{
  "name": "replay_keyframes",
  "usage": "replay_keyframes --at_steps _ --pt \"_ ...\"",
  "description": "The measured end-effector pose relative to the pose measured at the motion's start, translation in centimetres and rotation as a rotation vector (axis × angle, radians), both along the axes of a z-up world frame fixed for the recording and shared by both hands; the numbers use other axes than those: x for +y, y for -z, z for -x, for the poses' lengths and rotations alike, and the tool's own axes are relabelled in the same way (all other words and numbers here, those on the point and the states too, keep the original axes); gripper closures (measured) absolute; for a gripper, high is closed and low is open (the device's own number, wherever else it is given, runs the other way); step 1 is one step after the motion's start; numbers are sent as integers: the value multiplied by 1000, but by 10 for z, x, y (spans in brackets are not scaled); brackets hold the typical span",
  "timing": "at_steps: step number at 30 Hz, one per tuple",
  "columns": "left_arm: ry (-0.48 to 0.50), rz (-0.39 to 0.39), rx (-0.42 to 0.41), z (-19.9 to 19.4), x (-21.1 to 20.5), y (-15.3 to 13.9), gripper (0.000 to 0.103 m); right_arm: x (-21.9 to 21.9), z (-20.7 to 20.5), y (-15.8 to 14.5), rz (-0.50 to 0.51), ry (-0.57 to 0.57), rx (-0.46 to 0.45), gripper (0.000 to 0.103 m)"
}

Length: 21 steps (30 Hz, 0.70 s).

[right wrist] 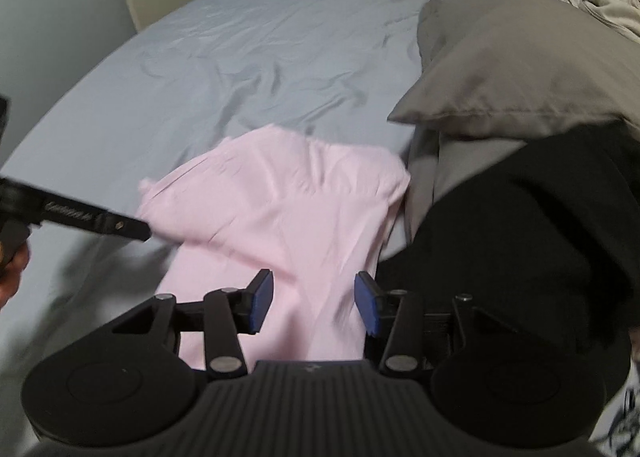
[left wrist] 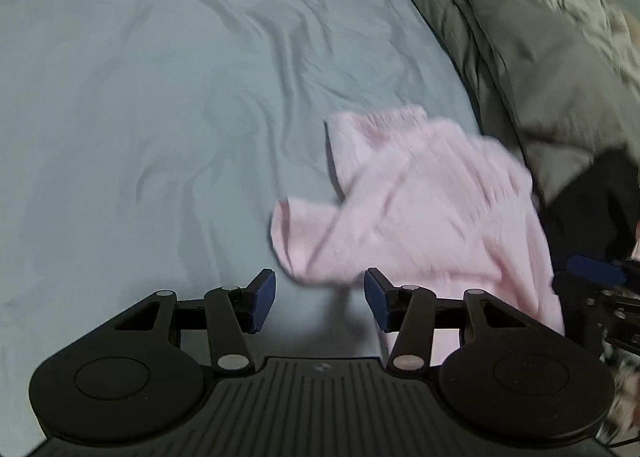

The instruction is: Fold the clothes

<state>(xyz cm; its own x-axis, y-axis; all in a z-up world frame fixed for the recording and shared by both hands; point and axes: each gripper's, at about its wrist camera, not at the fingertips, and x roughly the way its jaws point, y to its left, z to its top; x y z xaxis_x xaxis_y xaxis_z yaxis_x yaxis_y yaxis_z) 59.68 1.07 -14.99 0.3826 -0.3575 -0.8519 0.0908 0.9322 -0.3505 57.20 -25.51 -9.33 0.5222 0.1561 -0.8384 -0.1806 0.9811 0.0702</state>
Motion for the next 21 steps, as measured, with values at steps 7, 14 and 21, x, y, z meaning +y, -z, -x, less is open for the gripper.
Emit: replay_keyframes --at_steps 7,14,21 --pt "-23 90 -29 -25 6 13 56 -19 -61 31 -56 111 98 55" --pt "-31 210 12 -53 11 1 101 -36 -74 38 -139 155 155 101" --pt "-28 269 -187 -71 20 -53 102 -48 -64 0 -236 143 27 101"
